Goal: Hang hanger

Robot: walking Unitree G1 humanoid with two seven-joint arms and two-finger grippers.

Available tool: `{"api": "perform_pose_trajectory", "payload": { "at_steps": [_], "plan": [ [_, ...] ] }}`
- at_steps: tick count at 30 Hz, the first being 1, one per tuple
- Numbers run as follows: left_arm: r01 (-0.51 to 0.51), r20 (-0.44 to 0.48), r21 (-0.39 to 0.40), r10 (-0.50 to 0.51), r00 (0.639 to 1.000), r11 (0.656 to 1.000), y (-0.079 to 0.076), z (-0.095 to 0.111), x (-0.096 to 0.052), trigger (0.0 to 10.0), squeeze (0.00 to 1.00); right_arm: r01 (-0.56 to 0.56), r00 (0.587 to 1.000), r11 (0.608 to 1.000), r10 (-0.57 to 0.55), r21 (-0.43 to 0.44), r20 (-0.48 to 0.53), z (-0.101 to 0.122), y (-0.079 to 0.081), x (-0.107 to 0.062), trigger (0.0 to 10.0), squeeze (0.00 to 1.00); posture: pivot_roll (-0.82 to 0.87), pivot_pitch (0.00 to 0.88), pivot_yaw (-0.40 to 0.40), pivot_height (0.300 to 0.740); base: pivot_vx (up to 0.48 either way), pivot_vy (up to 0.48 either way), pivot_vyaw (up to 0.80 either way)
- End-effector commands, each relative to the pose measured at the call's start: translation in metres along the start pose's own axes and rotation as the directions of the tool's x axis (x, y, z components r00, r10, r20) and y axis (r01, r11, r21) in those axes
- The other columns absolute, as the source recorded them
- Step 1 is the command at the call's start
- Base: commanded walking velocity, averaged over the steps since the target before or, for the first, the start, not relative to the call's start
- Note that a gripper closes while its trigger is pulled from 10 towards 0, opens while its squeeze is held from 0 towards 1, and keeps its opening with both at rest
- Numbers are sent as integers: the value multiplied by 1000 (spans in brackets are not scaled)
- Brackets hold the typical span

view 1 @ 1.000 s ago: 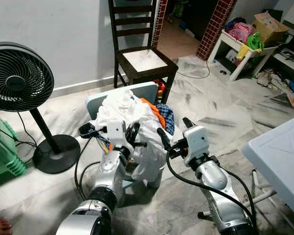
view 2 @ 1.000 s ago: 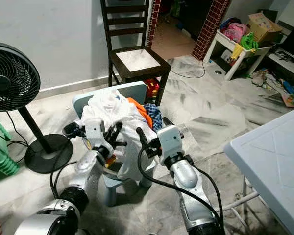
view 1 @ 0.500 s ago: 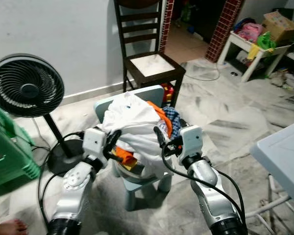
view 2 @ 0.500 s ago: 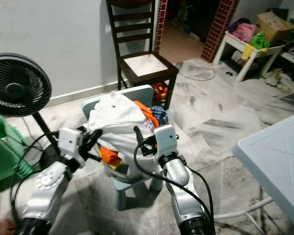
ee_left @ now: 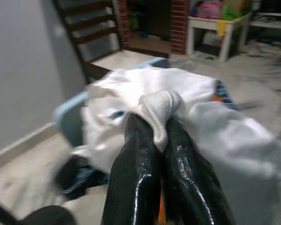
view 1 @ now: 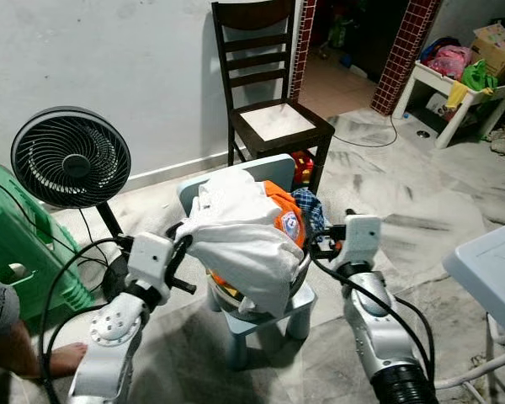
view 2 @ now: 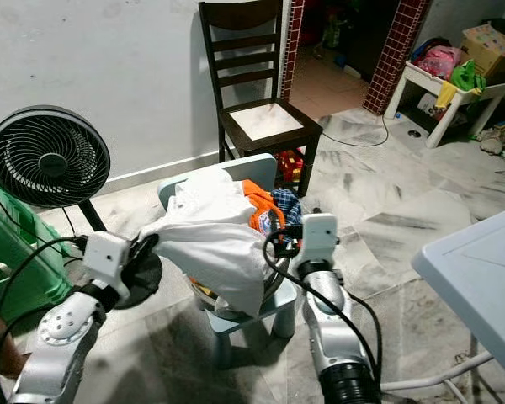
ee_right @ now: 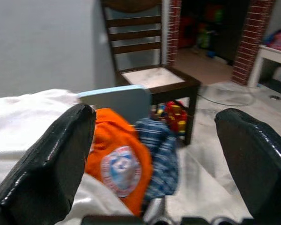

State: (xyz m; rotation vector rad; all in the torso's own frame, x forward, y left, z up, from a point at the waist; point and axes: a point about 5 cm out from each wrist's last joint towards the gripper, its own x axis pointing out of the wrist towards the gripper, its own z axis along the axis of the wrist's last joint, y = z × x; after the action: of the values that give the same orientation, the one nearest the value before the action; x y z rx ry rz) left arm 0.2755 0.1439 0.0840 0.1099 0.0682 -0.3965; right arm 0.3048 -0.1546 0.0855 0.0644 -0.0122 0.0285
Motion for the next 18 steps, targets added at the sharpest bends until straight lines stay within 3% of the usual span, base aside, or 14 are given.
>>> {"api": "perform_pose_trajectory", "payload": {
  "at_steps": [1,5,18],
  "plan": [
    [25,-43,-37,-27,999,999,-10,-6,6,10000,0,88,996,993,-86,77,-20,-6,-15,-6,10000,0,25,0,9,740,0,0,0],
    [55,-57,-62,-58,997,997,-18,-10,10,10000,0,97,995,993,-96,73,-19,-9,-15,-12,10000,0,-9,0,27,740,0,0,0],
    [55,-57,-62,-58,997,997,-18,-10,10,10000,0,97,995,993,-96,73,-19,-9,-15,-12,10000,0,-9,0,27,740,0,0,0]
  ]
}}
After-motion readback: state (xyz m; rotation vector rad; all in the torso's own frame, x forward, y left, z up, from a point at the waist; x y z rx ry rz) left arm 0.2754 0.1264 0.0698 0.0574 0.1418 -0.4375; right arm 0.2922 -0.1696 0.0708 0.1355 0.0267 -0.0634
